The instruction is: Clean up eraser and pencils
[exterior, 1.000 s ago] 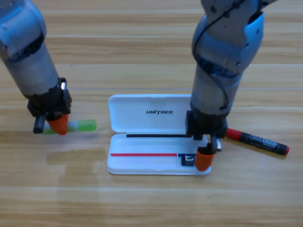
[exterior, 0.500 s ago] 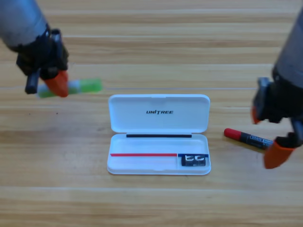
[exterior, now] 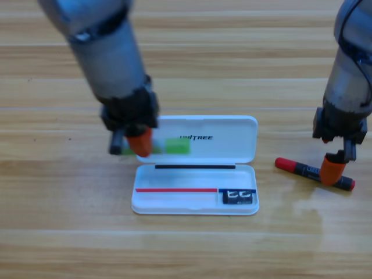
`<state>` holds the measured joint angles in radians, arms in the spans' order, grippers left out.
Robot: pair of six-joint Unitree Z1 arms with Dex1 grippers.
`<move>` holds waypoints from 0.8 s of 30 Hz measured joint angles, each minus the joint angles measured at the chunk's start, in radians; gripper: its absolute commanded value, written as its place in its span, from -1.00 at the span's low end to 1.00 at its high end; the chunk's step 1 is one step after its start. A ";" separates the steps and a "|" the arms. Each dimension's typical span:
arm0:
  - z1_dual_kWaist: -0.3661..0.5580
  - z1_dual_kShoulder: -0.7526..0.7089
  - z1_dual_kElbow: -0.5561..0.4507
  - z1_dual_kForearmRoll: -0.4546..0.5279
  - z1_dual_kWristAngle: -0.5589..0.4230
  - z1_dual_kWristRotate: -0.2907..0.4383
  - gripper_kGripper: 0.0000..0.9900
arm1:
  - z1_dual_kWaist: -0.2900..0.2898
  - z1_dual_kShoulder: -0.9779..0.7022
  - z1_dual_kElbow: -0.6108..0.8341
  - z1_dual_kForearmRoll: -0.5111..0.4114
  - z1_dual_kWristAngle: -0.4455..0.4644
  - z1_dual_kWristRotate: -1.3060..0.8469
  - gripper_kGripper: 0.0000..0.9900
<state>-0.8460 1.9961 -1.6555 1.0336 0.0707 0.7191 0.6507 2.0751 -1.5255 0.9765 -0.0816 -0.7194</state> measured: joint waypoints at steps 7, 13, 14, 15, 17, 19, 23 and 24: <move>-0.043 0.074 -0.041 0.000 0.000 -0.017 -1.00 | 0.000 0.054 -0.015 -0.015 0.012 -0.005 0.74; -0.051 0.114 -0.045 0.000 0.000 -0.022 -1.00 | 0.000 0.094 -0.018 -0.026 0.028 -0.010 0.54; -0.051 0.118 -0.045 0.000 0.000 -0.022 -1.00 | -0.001 0.102 -0.022 -0.026 0.028 -0.010 0.41; -0.052 0.123 -0.045 0.000 0.000 -0.022 -1.00 | -0.001 0.105 -0.030 -0.026 0.028 -0.011 0.24; -0.053 0.130 -0.045 -0.001 0.000 -0.023 -1.00 | -0.001 0.110 -0.043 -0.026 0.028 -0.013 -0.15; -0.054 0.136 -0.045 -0.002 -0.001 -0.023 -1.00 | -0.003 0.113 -0.048 -0.026 0.028 -0.021 -0.51; -0.054 0.151 -0.045 -0.010 -0.002 -0.038 -1.00 | -0.003 0.114 -0.049 -0.026 0.028 -0.031 -1.00; -0.054 0.153 -0.045 -0.014 -0.002 -0.040 -1.00 | -0.003 0.115 -0.049 -0.026 0.028 -0.031 -1.00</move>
<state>-0.9001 2.1487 -1.7004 1.0192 0.0683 0.6786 0.6482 2.1897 -1.5750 0.9501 -0.0532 -0.7503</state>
